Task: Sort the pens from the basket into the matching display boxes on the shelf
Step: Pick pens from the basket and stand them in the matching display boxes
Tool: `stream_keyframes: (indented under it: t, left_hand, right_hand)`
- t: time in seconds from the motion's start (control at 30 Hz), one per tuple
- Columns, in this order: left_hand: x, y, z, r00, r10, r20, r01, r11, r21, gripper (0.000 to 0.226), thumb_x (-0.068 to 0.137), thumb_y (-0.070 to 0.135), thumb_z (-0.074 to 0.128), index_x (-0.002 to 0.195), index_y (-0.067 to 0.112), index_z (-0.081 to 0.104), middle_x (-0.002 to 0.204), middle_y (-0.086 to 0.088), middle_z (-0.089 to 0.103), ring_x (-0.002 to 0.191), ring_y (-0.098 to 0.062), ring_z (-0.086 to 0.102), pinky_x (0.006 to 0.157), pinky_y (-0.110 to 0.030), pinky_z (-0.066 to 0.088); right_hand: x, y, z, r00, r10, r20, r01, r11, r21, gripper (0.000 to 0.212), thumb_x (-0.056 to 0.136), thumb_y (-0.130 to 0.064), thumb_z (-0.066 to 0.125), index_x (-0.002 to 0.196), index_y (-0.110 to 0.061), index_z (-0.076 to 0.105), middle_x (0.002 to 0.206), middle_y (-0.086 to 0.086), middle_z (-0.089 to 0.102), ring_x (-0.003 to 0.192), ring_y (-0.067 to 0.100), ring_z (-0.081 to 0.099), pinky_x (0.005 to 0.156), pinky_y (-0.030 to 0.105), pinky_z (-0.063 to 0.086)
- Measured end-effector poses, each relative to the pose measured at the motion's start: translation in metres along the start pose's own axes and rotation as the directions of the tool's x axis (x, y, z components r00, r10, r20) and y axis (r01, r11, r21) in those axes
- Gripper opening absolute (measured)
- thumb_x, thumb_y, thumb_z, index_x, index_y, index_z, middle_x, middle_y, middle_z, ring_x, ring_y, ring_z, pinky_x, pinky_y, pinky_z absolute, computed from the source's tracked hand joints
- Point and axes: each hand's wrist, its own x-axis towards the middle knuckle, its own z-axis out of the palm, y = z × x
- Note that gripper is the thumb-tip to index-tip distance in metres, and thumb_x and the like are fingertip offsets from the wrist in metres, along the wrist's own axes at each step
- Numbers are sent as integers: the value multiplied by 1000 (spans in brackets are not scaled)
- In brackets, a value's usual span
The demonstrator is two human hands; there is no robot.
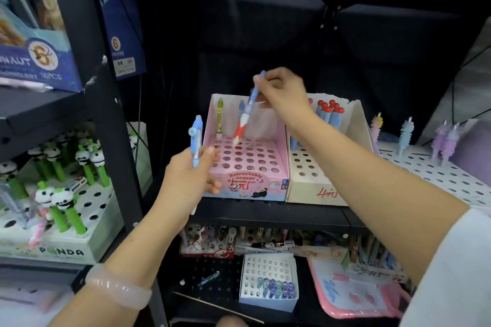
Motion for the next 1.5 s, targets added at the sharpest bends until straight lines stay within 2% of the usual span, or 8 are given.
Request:
stream_keyframes:
  t: [0.13,0.47,0.67,0.83,0.9,1.13,1.33,1.5]
  left_hand:
    - [-1,-8,1,998,-6,65,-2,991,133,18,95,33,46,88,26,61,84,-2,68,50,-15,62,55,-29,54]
    - [-3,-16,0,997,-22,72,12,991,136,19,95,34,45,87,31,62,82,-2,70,49,-16,62,53,-26,51]
    - [-3,-10,-1,999,-9,39,3,989,149,22,95,33,45,89,24,64,62,-2,67,41,-10,56,43,-18,44]
    - [-3,-2,4,999,50,16,-52,986,159,18,96,31,43,87,33,58,78,-3,69,41,-11,56,41,-19,42]
    - [-4,1,6,998,58,10,-59,983,172,19,97,29,41,92,35,58,77,1,69,44,-11,58,42,-18,42]
    - [-6,6,-2,975,218,-51,-207,964,165,17,93,23,52,93,41,55,95,15,64,83,9,61,67,-6,47]
    - [4,-9,-14,985,172,-24,-161,958,237,34,92,19,53,124,31,51,117,22,49,112,3,45,93,-17,32]
    - [1,-21,-13,992,89,84,-107,965,240,37,93,20,52,119,43,41,100,43,44,99,18,45,81,-7,31]
  right_hand:
    - [10,20,1,985,-164,-49,125,881,-456,15,88,-24,63,88,-15,50,80,9,68,72,16,64,59,19,48]
    - [16,50,21,998,55,39,-15,743,-669,27,93,-25,55,109,-4,53,100,15,64,89,28,63,74,32,49]
    - [-11,30,26,996,-71,-58,28,836,-548,30,90,-28,59,113,-10,52,95,0,58,81,13,56,70,25,44]
    - [-62,-5,40,910,106,401,-28,980,-195,22,89,-42,55,81,-24,63,84,-1,66,76,6,61,72,21,52]
    - [-73,-11,43,886,103,451,-26,985,-172,17,88,-37,59,79,-22,63,78,-3,64,72,7,60,70,20,52]
    - [-47,-14,22,976,110,185,-112,994,2,14,96,-19,49,91,-12,61,81,0,65,72,7,62,75,23,54]
    - [-9,12,6,995,91,-49,-101,955,-281,20,93,-17,54,108,-5,60,96,11,69,93,23,66,89,41,52]
    - [1,20,14,999,23,-30,-33,925,-379,17,94,-19,53,102,-7,61,88,6,69,82,16,65,72,23,51]
